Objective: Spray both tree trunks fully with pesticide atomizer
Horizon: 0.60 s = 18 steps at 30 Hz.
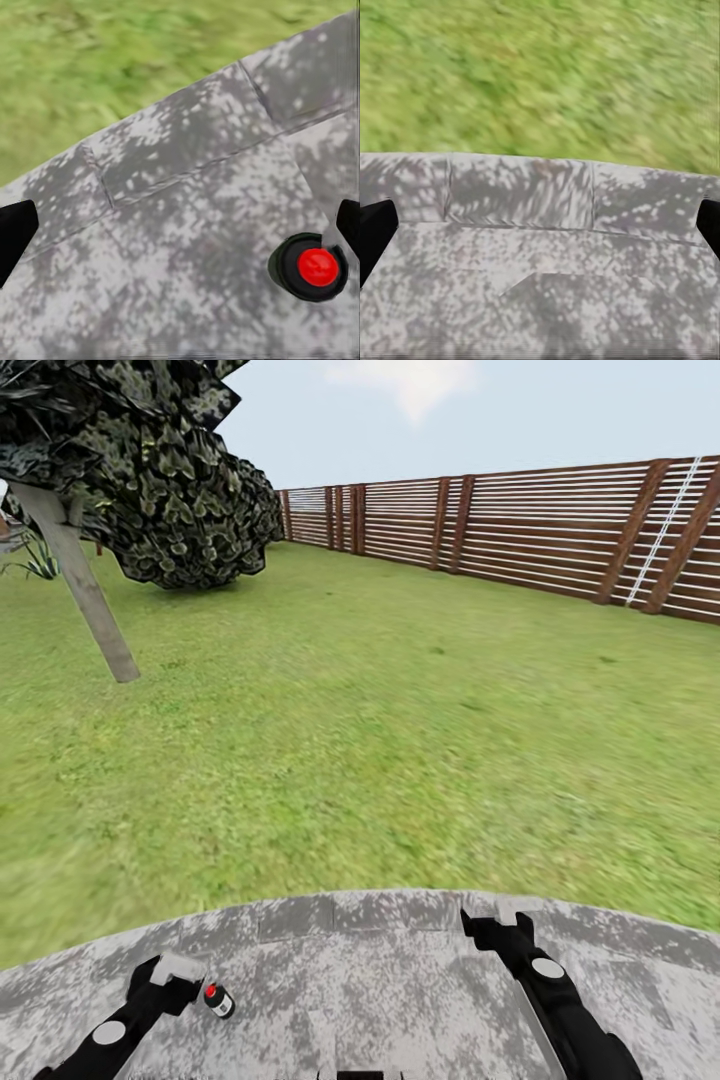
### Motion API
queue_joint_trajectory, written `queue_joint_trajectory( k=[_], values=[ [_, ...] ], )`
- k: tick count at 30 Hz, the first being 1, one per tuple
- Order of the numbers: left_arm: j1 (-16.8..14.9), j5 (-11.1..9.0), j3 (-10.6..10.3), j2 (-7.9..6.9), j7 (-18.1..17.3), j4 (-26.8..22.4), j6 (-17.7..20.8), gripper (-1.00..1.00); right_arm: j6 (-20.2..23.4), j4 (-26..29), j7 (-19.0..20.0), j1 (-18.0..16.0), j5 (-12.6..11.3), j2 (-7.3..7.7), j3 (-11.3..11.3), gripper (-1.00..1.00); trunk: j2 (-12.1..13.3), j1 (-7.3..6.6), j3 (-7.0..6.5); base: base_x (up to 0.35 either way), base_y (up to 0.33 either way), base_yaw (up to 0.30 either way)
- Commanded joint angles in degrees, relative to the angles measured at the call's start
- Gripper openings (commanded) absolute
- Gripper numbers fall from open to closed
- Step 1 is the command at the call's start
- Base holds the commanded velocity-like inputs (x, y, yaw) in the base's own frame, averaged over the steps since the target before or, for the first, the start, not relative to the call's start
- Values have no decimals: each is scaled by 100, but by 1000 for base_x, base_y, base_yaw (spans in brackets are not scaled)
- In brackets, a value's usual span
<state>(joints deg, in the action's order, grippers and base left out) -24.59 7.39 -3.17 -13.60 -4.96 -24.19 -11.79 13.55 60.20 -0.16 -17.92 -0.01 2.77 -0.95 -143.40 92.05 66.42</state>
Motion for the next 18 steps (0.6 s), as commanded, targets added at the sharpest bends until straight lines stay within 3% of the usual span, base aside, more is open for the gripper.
queue_joint_trajectory(
  k=[1,5,7,12,18],
  values=[
    [-3,70,-47,-3,9,2,-23,100,33,7,-2,-1,1,4,-10,100,-4,1,27,0,0,2],
    [-4,356,-560,-2,7,-1,-20,100,33,-6,1,-1,1,4,-10,100,-9,11,125,0,0,27],
    [-7,397,-669,-2,6,-7,-21,100,33,-7,4,-1,1,4,-10,100,-12,17,177,0,0,63],
    [-16,499,-896,-10,-176,-51,-22,100,30,-13,7,-1,7,4,-18,100,-18,29,304,0,0,54],
    [-19,546,-948,-49,-658,-81,-21,100,26,-17,7,-1,17,4,-23,100,-22,37,374,0,0,9]
  ],
)
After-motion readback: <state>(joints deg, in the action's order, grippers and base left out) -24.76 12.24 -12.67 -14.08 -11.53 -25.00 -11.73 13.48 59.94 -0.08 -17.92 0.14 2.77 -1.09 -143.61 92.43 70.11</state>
